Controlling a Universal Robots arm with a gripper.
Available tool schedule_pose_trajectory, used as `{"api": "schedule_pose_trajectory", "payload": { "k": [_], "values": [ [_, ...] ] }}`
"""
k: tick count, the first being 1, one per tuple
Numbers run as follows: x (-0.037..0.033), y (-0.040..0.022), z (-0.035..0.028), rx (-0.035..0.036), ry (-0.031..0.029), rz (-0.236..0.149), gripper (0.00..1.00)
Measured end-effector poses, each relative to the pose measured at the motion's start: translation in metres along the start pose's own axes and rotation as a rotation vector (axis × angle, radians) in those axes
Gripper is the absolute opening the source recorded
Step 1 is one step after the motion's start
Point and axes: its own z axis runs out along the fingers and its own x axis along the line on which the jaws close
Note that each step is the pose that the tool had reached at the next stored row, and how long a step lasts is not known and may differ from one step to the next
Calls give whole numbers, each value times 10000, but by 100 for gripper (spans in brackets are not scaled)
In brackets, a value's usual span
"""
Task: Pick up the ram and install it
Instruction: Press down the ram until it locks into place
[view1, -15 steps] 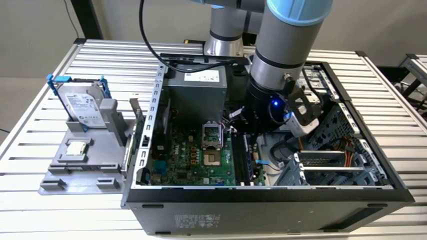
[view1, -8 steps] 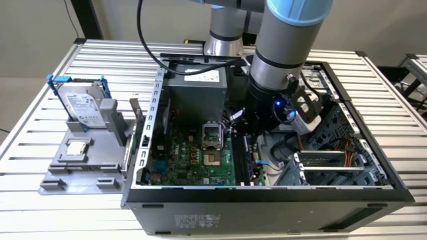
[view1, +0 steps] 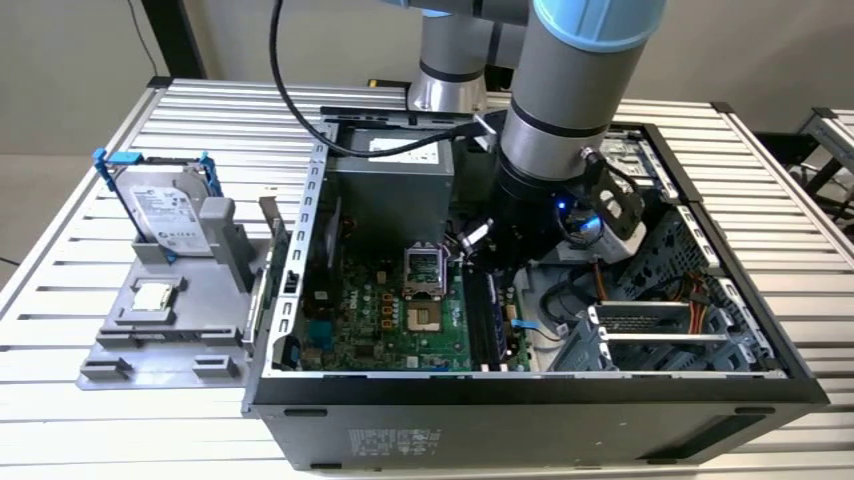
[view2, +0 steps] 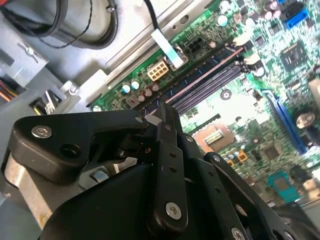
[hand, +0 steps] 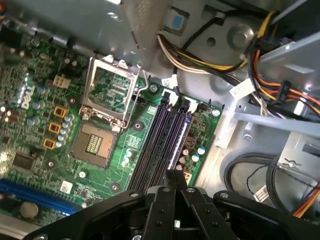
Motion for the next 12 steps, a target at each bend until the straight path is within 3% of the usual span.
{"api": "schedule_pose_trajectory", "payload": {
  "k": [9,12],
  "values": [
    [1,0,3,-17,-14,-1553,0],
    [1,0,7,-72,-42,-1941,0]
  ]
}}
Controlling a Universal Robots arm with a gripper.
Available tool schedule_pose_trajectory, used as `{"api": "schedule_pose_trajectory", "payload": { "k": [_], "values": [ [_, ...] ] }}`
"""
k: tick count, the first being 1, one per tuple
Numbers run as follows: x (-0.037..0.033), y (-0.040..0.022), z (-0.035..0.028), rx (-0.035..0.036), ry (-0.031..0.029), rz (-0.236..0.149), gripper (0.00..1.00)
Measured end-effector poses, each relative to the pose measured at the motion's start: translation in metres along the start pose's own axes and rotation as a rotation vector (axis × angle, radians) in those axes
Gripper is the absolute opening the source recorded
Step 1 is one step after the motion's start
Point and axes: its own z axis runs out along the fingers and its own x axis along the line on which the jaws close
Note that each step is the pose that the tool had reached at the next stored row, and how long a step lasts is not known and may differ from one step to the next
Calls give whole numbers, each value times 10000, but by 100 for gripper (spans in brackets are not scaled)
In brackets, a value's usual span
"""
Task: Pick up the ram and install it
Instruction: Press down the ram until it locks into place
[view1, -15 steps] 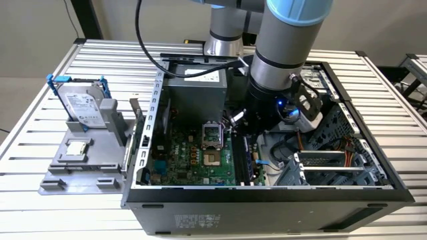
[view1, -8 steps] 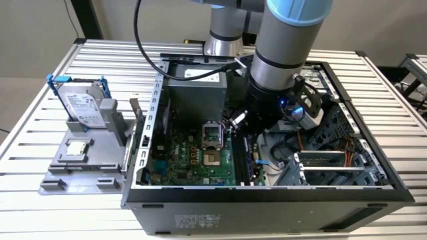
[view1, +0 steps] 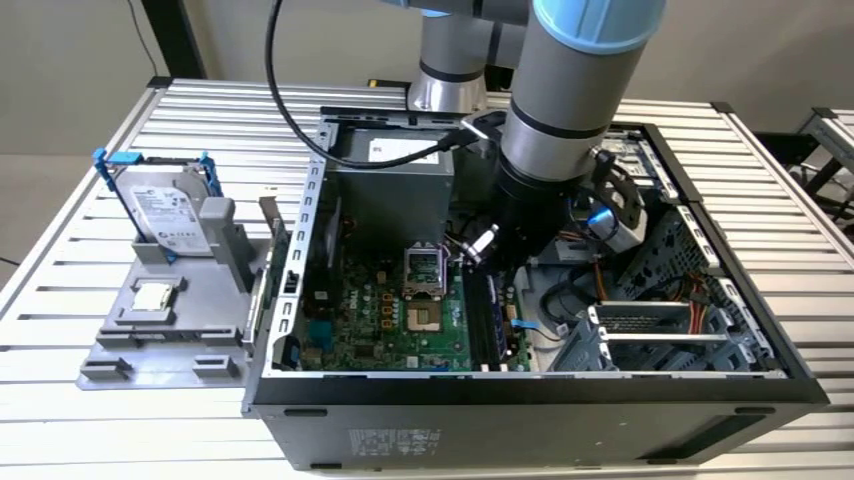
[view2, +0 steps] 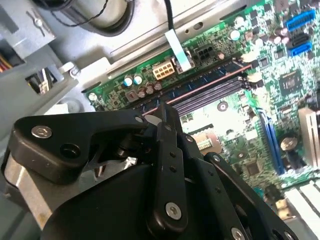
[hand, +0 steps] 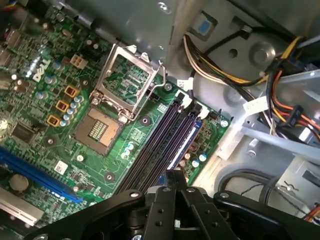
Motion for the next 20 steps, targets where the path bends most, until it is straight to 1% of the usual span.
{"api": "schedule_pose_trajectory", "payload": {
  "k": [1,3,12,17,20],
  "values": [
    [0,0,2,-27,-17,-141,0],
    [0,1,7,-48,-31,-408,0],
    [0,1,13,-70,-34,-1826,0],
    [0,2,17,-75,-32,-2450,0],
    [0,3,17,-80,-30,-2989,0]
  ]
}}
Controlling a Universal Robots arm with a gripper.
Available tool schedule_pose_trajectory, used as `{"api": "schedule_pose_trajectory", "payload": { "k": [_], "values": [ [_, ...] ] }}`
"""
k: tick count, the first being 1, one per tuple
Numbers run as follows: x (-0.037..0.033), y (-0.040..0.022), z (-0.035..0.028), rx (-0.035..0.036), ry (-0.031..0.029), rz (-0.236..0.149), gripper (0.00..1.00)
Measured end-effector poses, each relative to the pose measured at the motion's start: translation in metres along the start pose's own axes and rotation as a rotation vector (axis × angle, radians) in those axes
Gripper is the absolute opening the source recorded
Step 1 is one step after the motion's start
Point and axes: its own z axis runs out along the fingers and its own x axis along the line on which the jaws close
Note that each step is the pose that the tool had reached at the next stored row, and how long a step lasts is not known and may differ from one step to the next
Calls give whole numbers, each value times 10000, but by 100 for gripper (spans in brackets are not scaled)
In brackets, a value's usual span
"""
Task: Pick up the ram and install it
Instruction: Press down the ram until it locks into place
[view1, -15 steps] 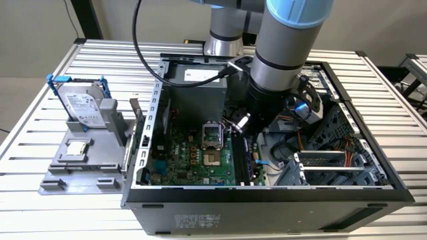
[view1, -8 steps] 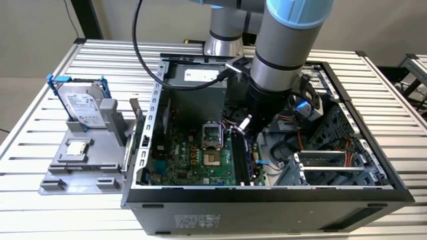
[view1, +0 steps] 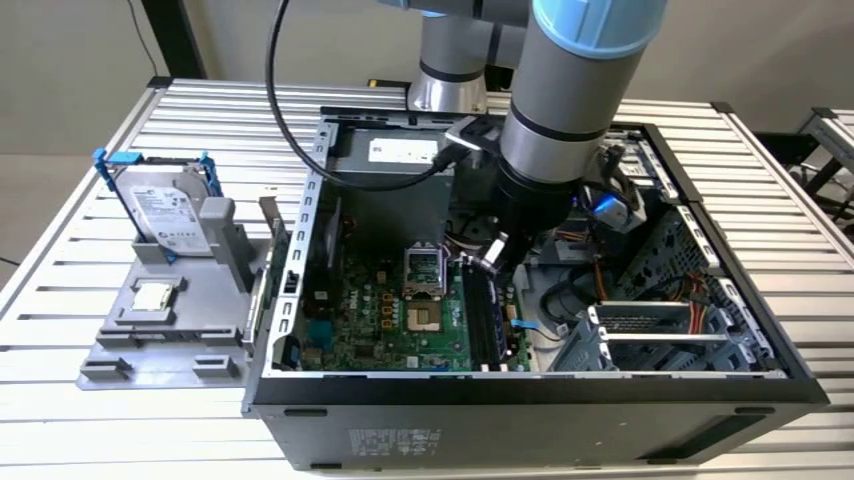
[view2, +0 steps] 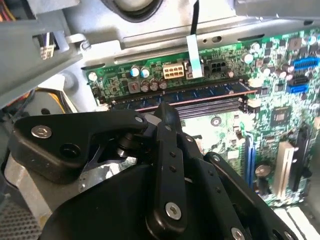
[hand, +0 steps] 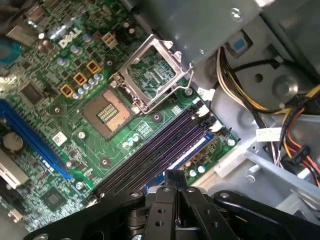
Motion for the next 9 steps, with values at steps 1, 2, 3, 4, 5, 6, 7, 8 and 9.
{"api": "schedule_pose_trajectory", "payload": {
  "k": [1,2,3,4,5,6,7,8,9],
  "values": [
    [0,0,1,-3,-1,-179,0],
    [0,0,1,-6,-1,-354,0],
    [0,0,2,-9,-2,-533,0],
    [0,0,3,-12,-2,-719,0],
    [-1,0,3,-14,-1,-896,0],
    [-1,1,3,-17,-1,-1035,0],
    [-1,1,4,-19,0,-1192,0],
    [-1,2,5,-20,1,-1357,0],
    [-1,2,5,-22,3,-1540,0]
  ]
}}
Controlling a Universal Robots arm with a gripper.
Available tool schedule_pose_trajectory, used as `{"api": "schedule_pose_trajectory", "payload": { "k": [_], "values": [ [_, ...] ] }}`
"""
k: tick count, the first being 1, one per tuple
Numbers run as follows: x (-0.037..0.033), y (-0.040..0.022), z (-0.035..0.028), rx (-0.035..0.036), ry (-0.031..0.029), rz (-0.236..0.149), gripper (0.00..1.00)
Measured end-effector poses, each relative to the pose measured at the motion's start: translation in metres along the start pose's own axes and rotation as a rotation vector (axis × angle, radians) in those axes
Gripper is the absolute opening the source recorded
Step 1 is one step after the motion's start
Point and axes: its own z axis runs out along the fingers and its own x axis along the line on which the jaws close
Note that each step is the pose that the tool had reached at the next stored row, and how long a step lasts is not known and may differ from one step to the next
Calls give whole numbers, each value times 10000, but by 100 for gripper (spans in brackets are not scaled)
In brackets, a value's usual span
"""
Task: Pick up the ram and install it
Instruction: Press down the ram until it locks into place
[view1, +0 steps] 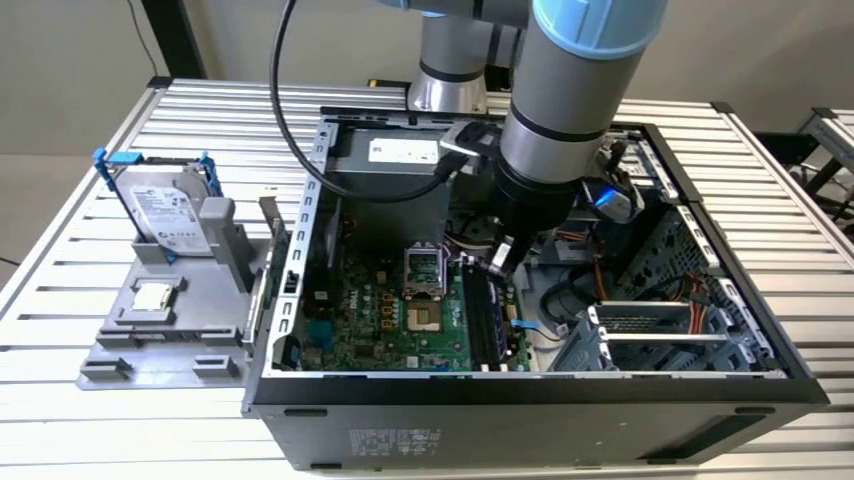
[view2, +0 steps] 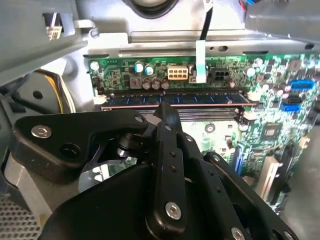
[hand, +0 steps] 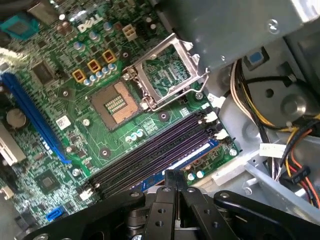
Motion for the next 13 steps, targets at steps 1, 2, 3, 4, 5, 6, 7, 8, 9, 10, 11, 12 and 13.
{"api": "schedule_pose_trajectory", "payload": {
  "k": [1,2,3,4,5,6,7,8,9,10,11,12,13],
  "values": [
    [0,0,1,-2,0,-179,0],
    [0,0,2,-6,0,-371,0],
    [0,0,4,-9,-1,-549,0],
    [0,0,4,-11,-1,-725,0],
    [0,0,6,-14,-1,-904,0],
    [0,0,8,-17,-2,-1089,0],
    [0,0,10,-20,-2,-1270,0],
    [0,0,12,-23,-2,-1449,0],
    [0,0,15,-26,-2,-1635,0],
    [0,0,18,-29,-2,-1819,0],
    [0,0,22,-31,-2,-2000,0],
    [0,0,25,-34,-2,-2179,0],
    [0,0,28,-36,-2,-2364,0]
  ]
}}
